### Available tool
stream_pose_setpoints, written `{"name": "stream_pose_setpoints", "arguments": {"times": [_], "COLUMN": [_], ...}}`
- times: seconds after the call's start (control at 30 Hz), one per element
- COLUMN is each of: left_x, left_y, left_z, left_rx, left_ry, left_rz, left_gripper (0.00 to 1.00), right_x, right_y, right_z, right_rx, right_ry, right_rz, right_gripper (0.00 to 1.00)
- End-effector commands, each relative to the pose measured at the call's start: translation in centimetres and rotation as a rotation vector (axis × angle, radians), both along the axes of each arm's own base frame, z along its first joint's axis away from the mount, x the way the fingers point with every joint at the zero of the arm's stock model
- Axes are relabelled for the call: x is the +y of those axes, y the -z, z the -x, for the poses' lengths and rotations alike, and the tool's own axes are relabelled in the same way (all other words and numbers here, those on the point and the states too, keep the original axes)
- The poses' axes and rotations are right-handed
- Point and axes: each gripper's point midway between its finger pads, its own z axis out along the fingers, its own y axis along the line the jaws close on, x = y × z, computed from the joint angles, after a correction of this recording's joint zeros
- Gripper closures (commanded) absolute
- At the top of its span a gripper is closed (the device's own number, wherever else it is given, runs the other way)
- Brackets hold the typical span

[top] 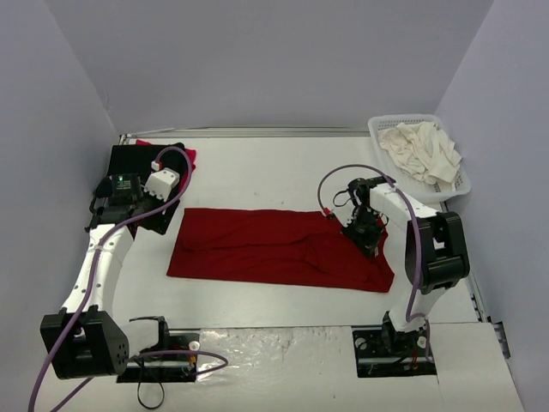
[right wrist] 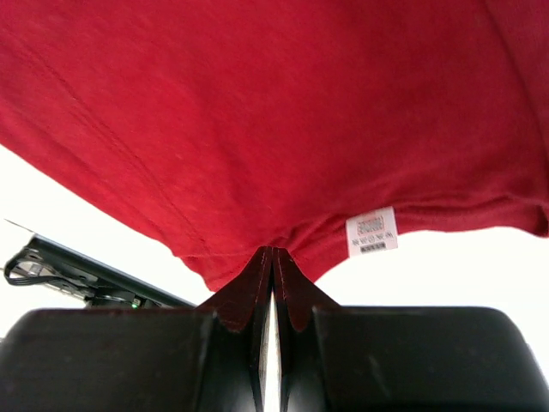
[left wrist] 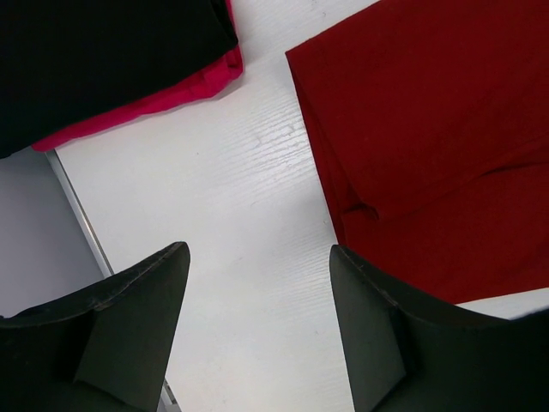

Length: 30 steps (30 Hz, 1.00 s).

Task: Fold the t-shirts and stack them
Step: Rotate the tshirt 90 degrees

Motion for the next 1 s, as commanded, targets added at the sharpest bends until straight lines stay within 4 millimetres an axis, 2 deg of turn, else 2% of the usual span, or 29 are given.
{"name": "stream_pose_setpoints", "arguments": {"times": [0.0, 0.3, 0.63, 0.73, 0.77, 0.87, 0.9, 0.97], "left_x": [-0.1, -0.6, -0.6, -0.8, -1.4, -1.8, -1.6, -0.9], "left_y": [-0.2, -0.2, 0.1, 0.0, 0.1, -0.2, -0.5, -0.8], "left_z": [-0.3, -0.1, -0.1, 0.0, 0.1, -0.1, -0.4, -0.7], "left_rx": [-0.014, 0.000, 0.010, 0.006, 0.003, -0.023, -0.039, -0.052], "left_ry": [0.002, 0.018, 0.019, 0.038, 0.062, 0.083, 0.076, 0.050], "left_rz": [0.018, 0.041, 0.043, 0.046, 0.068, 0.078, 0.070, 0.039], "left_gripper": [0.35, 0.35, 0.35, 0.35, 0.35, 0.34, 0.34, 0.34], "right_x": [-1.4, -2.5, -2.9, -3.2, -3.1, -3.3, -3.2, -3.1], "right_y": [-0.2, 1.8, 4.5, 5.1, 5.1, 5.8, 6.2, 6.4], "right_z": [1.3, 2.4, 0.0, -1.4, -2.6, -4.6, -6.3, -8.1], "right_rx": [0.048, 0.152, 0.218, 0.217, 0.192, 0.184, 0.165, 0.156], "right_ry": [0.005, 0.019, 0.046, 0.052, 0.053, 0.048, 0.046, 0.050], "right_rz": [0.038, 0.067, 0.054, 0.060, 0.059, 0.080, 0.082, 0.080], "right_gripper": [1.00, 1.00, 1.00, 1.00, 1.00, 1.00, 1.00, 1.00]}}
